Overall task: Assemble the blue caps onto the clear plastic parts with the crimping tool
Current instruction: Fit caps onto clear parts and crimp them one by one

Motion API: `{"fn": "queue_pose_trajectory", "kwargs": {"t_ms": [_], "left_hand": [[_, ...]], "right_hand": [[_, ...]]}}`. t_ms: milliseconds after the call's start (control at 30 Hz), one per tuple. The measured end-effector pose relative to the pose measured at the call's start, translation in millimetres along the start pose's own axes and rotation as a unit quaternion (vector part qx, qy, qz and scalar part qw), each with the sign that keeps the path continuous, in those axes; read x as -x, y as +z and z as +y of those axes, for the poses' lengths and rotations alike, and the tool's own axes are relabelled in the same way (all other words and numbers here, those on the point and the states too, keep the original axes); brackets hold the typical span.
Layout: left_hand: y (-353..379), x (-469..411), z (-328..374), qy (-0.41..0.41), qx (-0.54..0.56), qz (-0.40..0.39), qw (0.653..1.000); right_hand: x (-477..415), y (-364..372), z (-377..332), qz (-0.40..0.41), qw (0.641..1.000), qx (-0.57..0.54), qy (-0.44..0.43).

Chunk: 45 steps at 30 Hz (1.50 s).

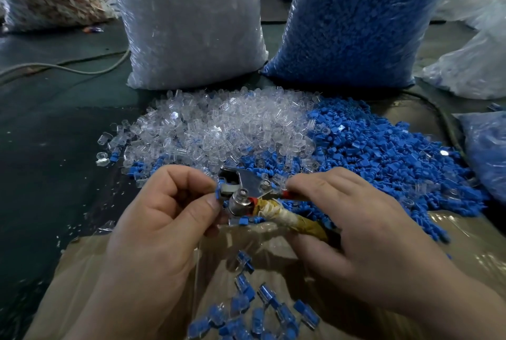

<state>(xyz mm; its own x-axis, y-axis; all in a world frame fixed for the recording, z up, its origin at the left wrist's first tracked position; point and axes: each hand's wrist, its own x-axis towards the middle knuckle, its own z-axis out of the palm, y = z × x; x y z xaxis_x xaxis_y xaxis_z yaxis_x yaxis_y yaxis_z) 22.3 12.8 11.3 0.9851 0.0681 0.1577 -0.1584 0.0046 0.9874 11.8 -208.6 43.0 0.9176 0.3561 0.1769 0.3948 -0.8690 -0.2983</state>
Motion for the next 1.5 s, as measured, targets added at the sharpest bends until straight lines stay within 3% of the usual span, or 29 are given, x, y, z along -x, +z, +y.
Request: {"fn": "queue_pose_trajectory", "kwargs": {"t_ms": [533,767,900,1067,1233,1333,1500], "left_hand": [[0,3,2,0.030,-0.040,-0.002,0.999],[-4,-2,2,-0.040,-0.101,0.064,0.992],[7,4,11,-0.118,-0.129,-0.008,0.985],[17,11,12,-0.100,-0.207,-0.052,0.972],[18,15,11,-0.040,-0.232,-0.027,0.971],[19,19,10,0.013,-0.252,-0.030,0.967],[18,23,13,0.076,-0.267,-0.061,0.959]], "right_hand": [[-2,-2,-3,0.005,1.000,0.002,-0.013],[-4,0,13,0.045,0.994,0.082,0.063],[-13,3,17,0.005,0.983,0.144,0.109],[-18,4,15,-0.059,0.980,0.141,0.129],[-7,4,-13,0.088,0.993,0.071,0.031],[-5,12,-27,0.074,0.995,0.033,-0.055],[-4,12,-25,0.071,0.996,-0.001,-0.049]]}}
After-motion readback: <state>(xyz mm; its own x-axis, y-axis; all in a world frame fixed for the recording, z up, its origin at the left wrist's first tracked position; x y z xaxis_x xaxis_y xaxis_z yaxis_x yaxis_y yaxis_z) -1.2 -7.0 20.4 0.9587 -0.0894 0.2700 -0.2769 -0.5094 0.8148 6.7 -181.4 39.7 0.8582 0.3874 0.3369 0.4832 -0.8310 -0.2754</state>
